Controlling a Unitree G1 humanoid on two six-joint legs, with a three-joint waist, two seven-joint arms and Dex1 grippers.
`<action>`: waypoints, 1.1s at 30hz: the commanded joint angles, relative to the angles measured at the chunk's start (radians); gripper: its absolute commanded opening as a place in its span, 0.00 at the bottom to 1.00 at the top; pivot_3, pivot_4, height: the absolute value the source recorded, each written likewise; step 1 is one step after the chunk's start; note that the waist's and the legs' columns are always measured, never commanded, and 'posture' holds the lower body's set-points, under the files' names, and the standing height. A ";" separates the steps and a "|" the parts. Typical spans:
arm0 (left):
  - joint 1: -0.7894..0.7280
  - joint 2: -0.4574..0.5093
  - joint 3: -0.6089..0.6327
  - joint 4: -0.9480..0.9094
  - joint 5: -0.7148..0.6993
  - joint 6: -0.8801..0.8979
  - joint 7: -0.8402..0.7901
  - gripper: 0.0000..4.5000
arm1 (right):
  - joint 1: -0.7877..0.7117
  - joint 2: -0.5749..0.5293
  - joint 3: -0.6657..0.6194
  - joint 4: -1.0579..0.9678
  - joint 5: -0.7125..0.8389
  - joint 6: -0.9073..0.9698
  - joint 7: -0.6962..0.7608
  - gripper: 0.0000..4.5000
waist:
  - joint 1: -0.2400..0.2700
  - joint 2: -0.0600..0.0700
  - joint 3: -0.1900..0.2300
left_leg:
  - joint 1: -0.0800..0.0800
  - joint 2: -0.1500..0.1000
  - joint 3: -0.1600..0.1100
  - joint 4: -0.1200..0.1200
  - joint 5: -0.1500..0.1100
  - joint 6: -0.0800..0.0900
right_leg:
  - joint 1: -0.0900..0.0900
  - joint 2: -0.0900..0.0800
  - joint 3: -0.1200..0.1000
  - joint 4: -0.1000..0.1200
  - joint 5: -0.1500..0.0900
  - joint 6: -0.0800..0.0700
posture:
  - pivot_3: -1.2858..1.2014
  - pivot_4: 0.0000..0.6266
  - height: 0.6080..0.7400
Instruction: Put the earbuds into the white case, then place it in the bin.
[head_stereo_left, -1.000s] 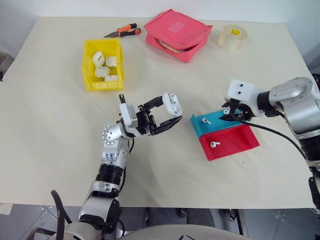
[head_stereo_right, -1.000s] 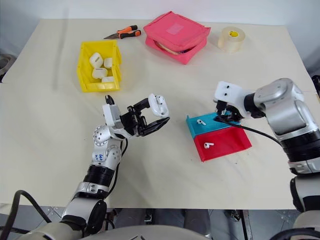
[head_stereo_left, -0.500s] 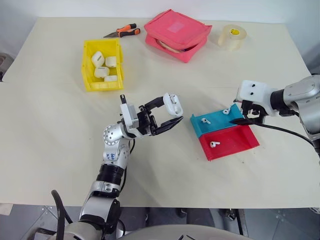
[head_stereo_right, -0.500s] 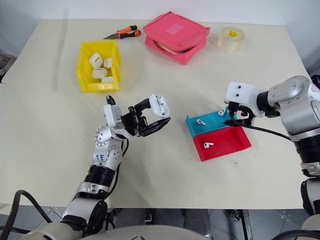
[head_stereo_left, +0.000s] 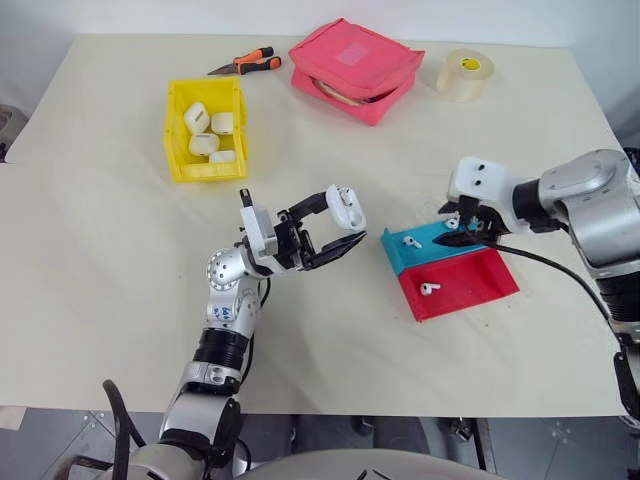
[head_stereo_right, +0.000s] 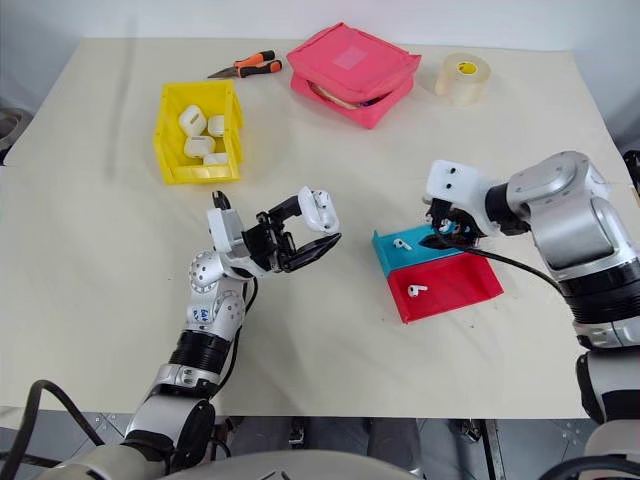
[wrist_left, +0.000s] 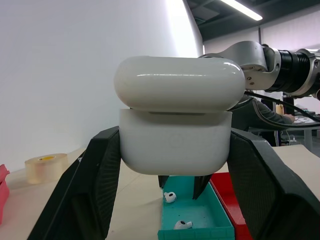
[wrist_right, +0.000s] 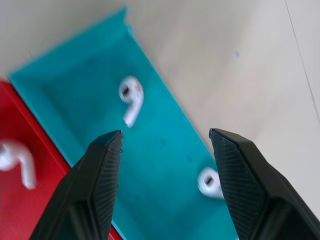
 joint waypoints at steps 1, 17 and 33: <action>0.014 -0.001 -0.004 -0.051 0.001 -0.012 0.011 0.62 | -0.021 0.013 -0.013 -0.063 0.023 0.046 -0.004 0.63 | 0.000 0.000 0.000 | 0.000 0.000 0.000 0.000 0.000 0.000 | 0.000 0.000 0.000 0.000 0.000 0.000 | 0.52 0.24 1.00; 0.047 0.014 -0.017 -0.105 0.000 0.009 0.023 0.62 | -0.037 -0.002 0.036 0.053 -0.052 -0.124 -0.029 0.63 | 0.001 0.000 0.000 | 0.000 0.000 0.000 0.000 0.000 0.000 | 0.000 0.000 0.000 0.000 0.000 0.000 | 0.52 0.24 1.00; 0.044 0.004 -0.019 -0.096 0.002 0.003 0.026 0.62 | -0.211 0.003 0.136 0.581 -0.326 -0.884 -0.053 0.63 | -0.014 0.000 0.000 | 0.001 0.000 0.001 -0.001 0.000 0.000 | 0.000 0.000 0.000 0.000 0.000 0.000 | 0.52 0.24 1.00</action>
